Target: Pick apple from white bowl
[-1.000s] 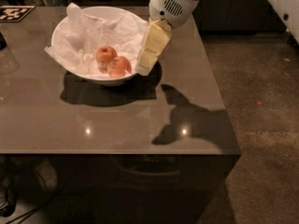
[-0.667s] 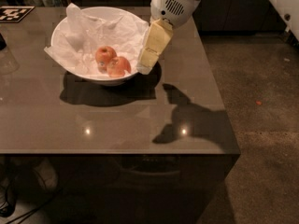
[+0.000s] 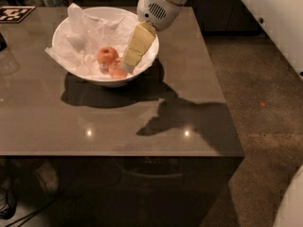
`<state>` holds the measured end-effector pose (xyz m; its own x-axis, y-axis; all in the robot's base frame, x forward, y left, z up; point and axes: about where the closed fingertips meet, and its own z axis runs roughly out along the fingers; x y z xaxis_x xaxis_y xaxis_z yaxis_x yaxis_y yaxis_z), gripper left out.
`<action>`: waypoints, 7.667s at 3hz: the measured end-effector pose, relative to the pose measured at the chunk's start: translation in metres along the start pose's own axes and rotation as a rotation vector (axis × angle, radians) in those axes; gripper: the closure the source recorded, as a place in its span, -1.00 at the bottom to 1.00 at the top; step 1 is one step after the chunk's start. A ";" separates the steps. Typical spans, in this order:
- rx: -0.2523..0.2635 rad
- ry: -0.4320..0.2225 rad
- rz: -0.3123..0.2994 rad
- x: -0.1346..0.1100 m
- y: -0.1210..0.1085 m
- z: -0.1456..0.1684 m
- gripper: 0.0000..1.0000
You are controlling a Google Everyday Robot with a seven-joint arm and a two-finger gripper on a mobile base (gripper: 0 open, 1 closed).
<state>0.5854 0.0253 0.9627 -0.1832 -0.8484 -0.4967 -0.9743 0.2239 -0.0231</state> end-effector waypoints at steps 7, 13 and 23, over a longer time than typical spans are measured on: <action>-0.090 -0.027 0.086 -0.030 -0.046 0.088 -1.00; -0.146 -0.079 0.111 -0.021 -0.055 0.118 -0.64; -0.070 -0.114 0.038 -0.063 -0.057 0.047 1.00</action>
Offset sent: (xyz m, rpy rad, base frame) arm 0.0068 0.0168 -0.0053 0.0084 0.0332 0.0293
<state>0.6587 0.0889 0.9543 -0.2079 -0.7788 -0.5918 -0.9745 0.2173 0.0564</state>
